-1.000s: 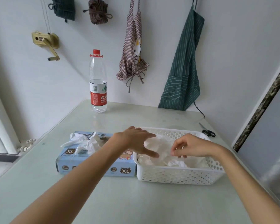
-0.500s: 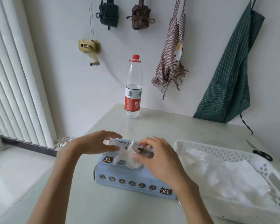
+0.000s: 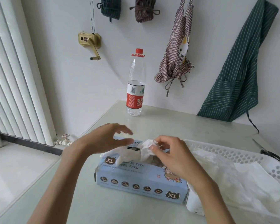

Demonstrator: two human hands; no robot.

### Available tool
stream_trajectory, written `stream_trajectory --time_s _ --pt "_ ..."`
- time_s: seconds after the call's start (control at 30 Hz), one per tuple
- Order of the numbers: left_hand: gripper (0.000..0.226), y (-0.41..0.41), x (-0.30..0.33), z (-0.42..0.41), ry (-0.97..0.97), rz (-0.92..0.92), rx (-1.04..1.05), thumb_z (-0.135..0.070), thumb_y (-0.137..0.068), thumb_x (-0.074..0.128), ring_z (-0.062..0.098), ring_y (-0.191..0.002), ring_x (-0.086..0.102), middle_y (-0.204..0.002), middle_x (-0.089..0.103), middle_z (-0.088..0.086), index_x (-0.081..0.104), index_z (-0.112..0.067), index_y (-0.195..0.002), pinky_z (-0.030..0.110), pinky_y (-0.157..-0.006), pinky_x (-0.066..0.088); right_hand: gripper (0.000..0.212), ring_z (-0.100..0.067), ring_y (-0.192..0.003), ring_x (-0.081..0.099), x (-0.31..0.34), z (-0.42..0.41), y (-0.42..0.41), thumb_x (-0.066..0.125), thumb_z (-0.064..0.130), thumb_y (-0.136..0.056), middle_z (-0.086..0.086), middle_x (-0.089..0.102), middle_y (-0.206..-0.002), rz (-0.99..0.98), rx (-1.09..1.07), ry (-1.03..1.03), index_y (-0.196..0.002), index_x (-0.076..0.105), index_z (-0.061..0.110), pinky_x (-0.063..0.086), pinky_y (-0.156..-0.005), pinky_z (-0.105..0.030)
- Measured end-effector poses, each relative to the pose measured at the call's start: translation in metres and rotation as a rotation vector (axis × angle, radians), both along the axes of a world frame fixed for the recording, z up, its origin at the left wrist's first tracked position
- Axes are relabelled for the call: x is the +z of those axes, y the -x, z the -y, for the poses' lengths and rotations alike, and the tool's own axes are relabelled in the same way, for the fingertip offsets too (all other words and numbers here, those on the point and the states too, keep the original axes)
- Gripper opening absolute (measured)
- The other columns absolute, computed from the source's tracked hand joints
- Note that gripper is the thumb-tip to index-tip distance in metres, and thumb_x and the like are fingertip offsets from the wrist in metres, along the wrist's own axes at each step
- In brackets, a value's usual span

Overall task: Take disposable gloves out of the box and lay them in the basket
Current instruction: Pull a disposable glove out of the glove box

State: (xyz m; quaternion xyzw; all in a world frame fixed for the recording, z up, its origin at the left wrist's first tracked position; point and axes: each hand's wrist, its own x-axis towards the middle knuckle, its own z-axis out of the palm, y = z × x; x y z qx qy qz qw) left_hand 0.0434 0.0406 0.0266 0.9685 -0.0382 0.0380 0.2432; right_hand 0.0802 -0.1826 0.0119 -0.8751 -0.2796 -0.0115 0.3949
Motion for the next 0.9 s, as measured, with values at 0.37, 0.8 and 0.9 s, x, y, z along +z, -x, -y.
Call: stream_trajectory --time_s 0.37,0.8,0.9 --pt "0.013 -0.011 0.003 0.034 0.381 0.303 -0.074 -0.024 -0.085 0.069 0.003 -0.080 0.068 -0.086 0.073 -0.010 0.073 -0.016 -0.094 0.025 -0.083 0.055 0.022 0.005 -0.073 0.060 0.017 0.004 -0.001 0.053 0.038 -0.094 0.018 0.068 -0.077 -0.092 -0.066 -0.345 -0.088 0.070 0.028 0.042 -0.066 -0.008" --pt "0.013 -0.008 0.003 0.002 0.348 0.092 0.163 -0.013 -0.085 0.067 0.012 -0.081 0.067 -0.084 0.071 -0.004 0.067 -0.025 -0.081 0.031 -0.085 0.052 0.014 0.009 -0.077 0.063 0.003 0.013 -0.013 0.069 0.022 -0.085 0.014 0.071 -0.079 -0.042 -0.078 -0.104 -0.079 0.067 0.035 0.047 -0.074 -0.012" --pt "0.030 -0.003 0.006 -0.008 0.256 0.052 0.203 -0.008 -0.087 0.063 0.012 -0.094 0.065 -0.098 0.068 -0.011 0.061 -0.038 -0.085 0.041 -0.094 0.050 0.021 0.005 -0.074 0.063 0.004 0.013 -0.013 0.068 0.021 -0.086 0.015 0.070 -0.075 0.048 -0.105 -0.071 -0.077 0.066 0.040 0.047 -0.069 -0.012"
